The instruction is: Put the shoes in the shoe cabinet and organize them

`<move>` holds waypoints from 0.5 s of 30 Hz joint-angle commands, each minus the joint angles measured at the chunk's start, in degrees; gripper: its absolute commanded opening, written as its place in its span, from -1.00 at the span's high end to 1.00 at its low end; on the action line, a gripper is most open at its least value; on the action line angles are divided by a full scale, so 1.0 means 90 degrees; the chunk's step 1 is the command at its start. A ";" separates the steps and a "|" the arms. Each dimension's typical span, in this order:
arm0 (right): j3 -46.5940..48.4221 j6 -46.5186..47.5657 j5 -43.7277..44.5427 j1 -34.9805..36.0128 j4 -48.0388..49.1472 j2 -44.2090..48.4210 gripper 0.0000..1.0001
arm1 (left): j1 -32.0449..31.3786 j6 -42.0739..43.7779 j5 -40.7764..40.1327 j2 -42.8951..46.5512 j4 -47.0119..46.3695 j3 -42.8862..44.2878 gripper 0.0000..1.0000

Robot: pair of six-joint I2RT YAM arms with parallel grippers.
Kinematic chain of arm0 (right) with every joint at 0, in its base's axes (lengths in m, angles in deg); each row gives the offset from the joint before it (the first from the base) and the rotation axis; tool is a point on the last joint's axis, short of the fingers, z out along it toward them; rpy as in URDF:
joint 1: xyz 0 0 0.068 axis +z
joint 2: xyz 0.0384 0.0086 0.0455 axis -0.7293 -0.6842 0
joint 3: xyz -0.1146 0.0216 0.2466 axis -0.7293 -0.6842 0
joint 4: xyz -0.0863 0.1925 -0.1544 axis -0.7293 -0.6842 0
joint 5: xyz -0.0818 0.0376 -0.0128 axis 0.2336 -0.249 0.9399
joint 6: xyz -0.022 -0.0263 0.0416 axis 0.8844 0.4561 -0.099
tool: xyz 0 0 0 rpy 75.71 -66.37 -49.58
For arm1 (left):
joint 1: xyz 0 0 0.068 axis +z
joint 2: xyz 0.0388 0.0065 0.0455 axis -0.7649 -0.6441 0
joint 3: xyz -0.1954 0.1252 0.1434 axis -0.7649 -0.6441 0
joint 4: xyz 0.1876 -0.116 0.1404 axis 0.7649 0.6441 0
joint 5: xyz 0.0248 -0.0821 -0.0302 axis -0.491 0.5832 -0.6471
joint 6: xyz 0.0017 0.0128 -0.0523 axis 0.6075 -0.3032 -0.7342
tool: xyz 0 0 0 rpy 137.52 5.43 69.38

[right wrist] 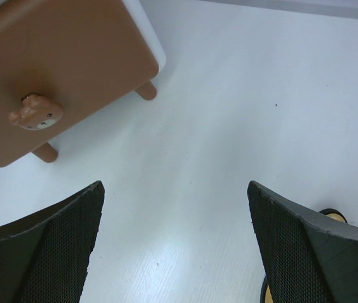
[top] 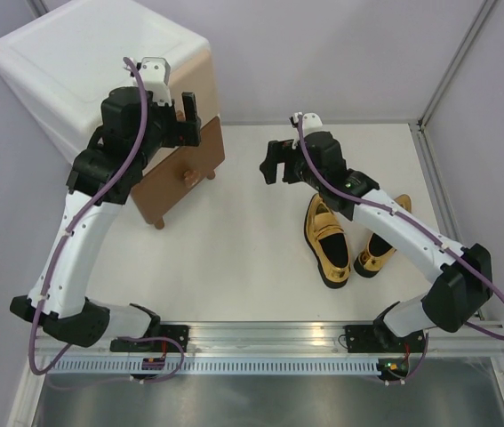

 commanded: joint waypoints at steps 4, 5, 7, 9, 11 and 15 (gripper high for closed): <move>-0.0004 0.0049 0.0022 -0.0060 -0.0086 0.0286 -0.96 | -0.0019 0.0527 -0.0598 -0.0386 0.0430 0.0581 -0.96; -0.0004 0.0068 0.0012 -0.0060 -0.0096 0.0306 -0.96 | -0.0009 0.0527 -0.0598 -0.0405 0.0430 0.0581 -0.96; -0.0033 0.0068 -0.0008 -0.0080 -0.0116 0.0325 -0.96 | -0.0009 0.0546 -0.0637 -0.0464 0.0430 0.0591 -0.96; -0.0052 0.0068 -0.0018 -0.0090 -0.0116 0.0335 -0.96 | -0.0009 0.0605 -0.0646 -0.0561 0.0449 0.0591 -0.96; -0.0062 0.0049 -0.0086 -0.0099 -0.0096 0.0316 -0.96 | -0.0009 0.0585 -0.0666 -0.0610 0.0488 0.0620 -0.95; -0.0013 0.0049 -0.0145 -0.0129 -0.0087 0.0277 -0.96 | 0.0001 0.0595 -0.0530 -0.0737 0.0547 0.0757 -0.95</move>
